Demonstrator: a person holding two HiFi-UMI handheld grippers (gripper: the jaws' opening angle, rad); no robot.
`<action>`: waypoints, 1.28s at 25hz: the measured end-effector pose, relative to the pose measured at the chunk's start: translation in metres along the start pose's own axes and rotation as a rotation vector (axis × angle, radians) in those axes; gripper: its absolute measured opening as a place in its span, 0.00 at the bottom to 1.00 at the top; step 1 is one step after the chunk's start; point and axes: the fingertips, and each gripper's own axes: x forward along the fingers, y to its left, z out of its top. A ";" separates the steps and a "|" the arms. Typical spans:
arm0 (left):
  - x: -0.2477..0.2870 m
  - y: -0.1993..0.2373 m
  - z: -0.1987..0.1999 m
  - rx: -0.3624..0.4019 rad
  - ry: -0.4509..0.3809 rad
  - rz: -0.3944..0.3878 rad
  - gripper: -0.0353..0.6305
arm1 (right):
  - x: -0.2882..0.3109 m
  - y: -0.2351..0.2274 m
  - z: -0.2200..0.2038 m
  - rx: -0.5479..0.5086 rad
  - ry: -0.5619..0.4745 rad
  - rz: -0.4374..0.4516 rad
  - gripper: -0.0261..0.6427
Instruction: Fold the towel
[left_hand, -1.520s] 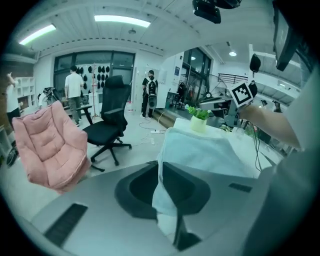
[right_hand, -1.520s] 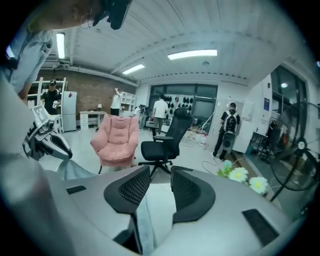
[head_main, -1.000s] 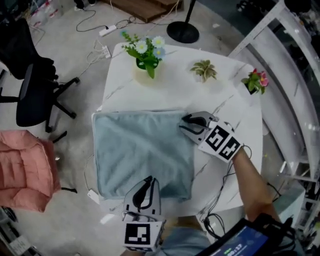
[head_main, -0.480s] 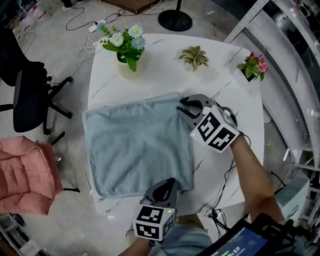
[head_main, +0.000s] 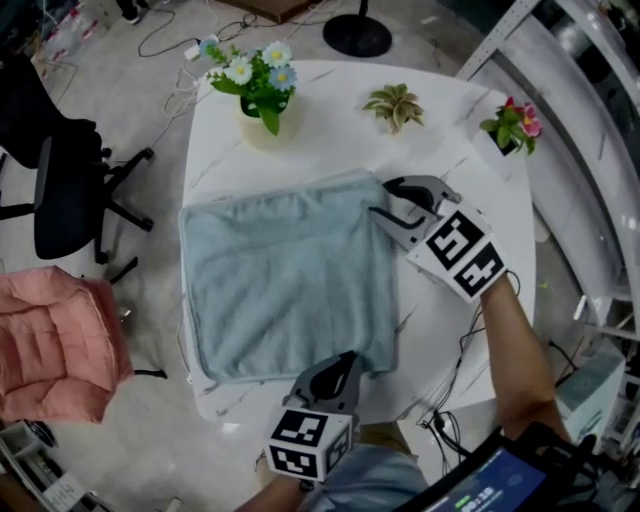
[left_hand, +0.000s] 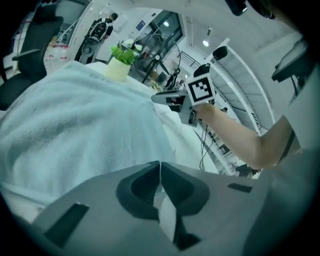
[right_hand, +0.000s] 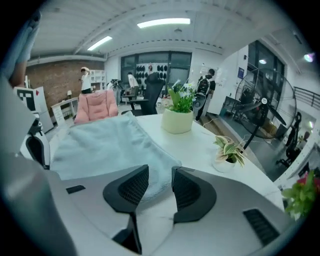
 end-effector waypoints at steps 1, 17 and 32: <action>-0.011 0.002 0.007 0.004 -0.033 0.005 0.08 | -0.010 0.010 0.004 0.027 -0.015 0.008 0.28; -0.133 0.179 -0.008 -0.068 -0.021 0.286 0.07 | -0.063 0.219 -0.089 0.132 0.211 0.072 0.14; -0.159 0.136 0.013 0.064 -0.105 0.229 0.07 | -0.124 0.163 -0.059 0.465 0.045 -0.165 0.22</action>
